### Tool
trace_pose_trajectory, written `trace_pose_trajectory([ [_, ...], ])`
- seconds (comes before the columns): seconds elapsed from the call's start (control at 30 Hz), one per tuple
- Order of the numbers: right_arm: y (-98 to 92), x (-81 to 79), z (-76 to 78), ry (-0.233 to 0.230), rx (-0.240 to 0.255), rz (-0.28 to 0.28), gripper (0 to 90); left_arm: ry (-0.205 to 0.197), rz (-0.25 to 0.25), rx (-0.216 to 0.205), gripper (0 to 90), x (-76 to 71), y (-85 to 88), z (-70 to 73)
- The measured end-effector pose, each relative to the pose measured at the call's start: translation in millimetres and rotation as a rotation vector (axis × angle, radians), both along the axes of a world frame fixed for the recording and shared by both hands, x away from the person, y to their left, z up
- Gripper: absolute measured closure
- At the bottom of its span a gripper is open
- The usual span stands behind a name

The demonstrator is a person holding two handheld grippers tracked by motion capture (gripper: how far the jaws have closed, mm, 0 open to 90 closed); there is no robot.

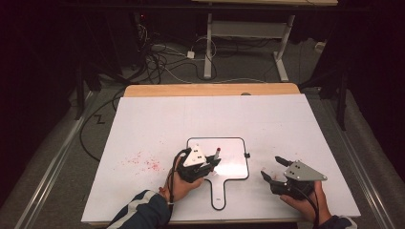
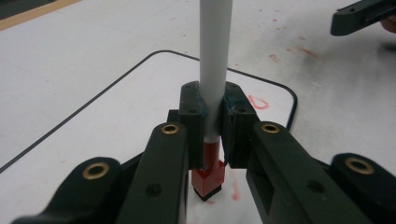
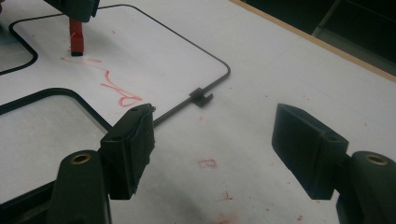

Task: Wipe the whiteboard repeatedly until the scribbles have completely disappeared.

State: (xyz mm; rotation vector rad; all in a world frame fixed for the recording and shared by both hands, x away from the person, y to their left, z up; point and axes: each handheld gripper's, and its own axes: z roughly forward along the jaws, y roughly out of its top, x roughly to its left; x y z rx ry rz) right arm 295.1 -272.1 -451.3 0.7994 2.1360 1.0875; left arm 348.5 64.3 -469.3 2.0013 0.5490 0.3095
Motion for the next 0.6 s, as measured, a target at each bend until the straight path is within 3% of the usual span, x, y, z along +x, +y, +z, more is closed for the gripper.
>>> trace_pose_trajectory([
  [0.47, 0.1, -0.5, 0.3, 0.002, 0.001, 0.001, 30.7, 0.001, 0.018, 0.039, 78.9, -9.8, 26.7, 2.5],
  [0.6, 0.9, -0.3, 0.0, 0.003, -0.003, 0.002, 30.7, 0.017, 0.030, 0.027, 78.8, -16.3, 37.7, 1.7],
])
